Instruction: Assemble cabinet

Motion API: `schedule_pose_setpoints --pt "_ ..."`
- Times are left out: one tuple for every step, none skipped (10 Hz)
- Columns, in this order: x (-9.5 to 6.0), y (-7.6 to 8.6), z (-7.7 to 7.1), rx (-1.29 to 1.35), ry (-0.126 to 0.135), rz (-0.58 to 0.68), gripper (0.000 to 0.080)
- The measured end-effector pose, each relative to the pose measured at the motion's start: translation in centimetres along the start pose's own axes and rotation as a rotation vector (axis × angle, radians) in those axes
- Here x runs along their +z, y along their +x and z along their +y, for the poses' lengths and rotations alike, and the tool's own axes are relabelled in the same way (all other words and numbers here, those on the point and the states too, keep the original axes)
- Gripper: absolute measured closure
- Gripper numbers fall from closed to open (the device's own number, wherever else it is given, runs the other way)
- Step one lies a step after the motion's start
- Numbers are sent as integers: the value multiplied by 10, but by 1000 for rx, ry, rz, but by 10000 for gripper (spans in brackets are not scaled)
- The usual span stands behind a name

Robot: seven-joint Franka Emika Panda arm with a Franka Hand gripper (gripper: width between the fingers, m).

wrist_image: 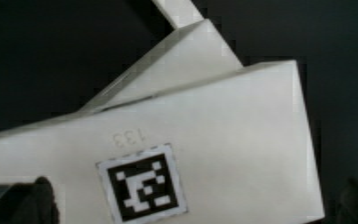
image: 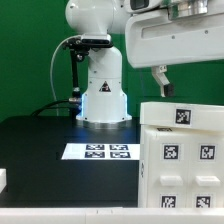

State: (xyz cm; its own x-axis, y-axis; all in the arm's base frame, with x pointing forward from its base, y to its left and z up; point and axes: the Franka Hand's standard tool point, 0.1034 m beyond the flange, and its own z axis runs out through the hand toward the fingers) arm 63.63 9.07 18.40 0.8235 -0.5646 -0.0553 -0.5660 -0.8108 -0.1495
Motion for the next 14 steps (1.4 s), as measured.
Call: schedule_pose_setpoints --pt "1 0 0 -102 -7 2 3" --pt "3 -2 -2 -343 -20 1 3" --pt "6 -6 -5 -514 -23 -12 3" --pt "7 -10 -7 -615 -38 -11 3" --pt "7 -8 -5 -669 -39 -12 3" --pt "7 -6 -3 -734 -42 -12 3" --pt "7 -6 -2 -795 -43 -14 3" --pt "7 -5 -2 -829 -44 -14 3" --pt "6 -1 2 -1049 -79 -13 3" --pt "8 -2 4 -1185 -105 -27 3" --pt "12 -5 4 -1266 -127 -39 3" --pt "16 -7 3 -1358 -138 -34 3" --pt "18 -6 7 -1413 -139 -41 3" --pt "19 -3 14 -1424 -138 -61 3"
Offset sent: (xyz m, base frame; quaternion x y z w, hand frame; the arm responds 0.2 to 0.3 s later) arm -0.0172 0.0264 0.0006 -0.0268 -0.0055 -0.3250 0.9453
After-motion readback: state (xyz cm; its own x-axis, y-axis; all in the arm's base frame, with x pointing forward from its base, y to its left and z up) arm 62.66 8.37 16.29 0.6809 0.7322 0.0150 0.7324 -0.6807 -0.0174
